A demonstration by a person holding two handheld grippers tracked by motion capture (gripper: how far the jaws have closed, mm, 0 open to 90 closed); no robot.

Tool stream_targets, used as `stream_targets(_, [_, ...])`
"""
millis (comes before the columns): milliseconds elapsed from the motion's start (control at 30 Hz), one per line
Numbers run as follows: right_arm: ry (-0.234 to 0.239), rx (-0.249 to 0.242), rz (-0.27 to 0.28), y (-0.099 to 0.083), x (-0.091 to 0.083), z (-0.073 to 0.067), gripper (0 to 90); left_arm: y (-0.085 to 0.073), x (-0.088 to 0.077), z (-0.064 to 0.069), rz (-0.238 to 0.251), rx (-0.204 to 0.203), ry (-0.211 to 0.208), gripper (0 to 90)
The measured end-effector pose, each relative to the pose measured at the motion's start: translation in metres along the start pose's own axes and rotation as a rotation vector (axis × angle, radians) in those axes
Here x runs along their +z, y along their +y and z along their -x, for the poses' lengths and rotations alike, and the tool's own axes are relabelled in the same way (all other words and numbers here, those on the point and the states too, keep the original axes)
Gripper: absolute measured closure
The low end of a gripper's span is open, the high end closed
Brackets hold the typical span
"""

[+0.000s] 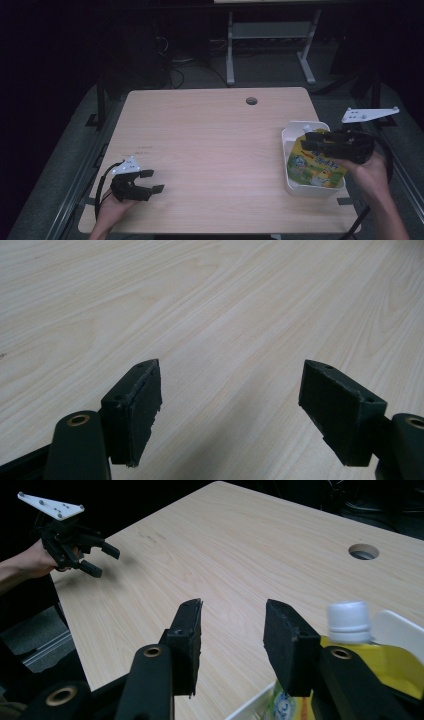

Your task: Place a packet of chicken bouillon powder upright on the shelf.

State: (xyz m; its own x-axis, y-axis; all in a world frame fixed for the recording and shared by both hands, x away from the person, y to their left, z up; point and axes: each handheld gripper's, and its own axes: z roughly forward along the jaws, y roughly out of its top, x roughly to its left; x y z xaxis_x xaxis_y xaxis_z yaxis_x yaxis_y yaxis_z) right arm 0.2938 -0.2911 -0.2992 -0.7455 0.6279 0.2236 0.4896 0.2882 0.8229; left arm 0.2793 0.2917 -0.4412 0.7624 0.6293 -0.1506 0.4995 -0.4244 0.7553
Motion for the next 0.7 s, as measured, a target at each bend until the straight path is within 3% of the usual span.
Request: stream_targets(700, [0.079,-0.001,-0.046,0.005,0.057,-0.017,47.4,-0.001,-0.002,-0.001,0.003,-0.002,-0.003,24.7])
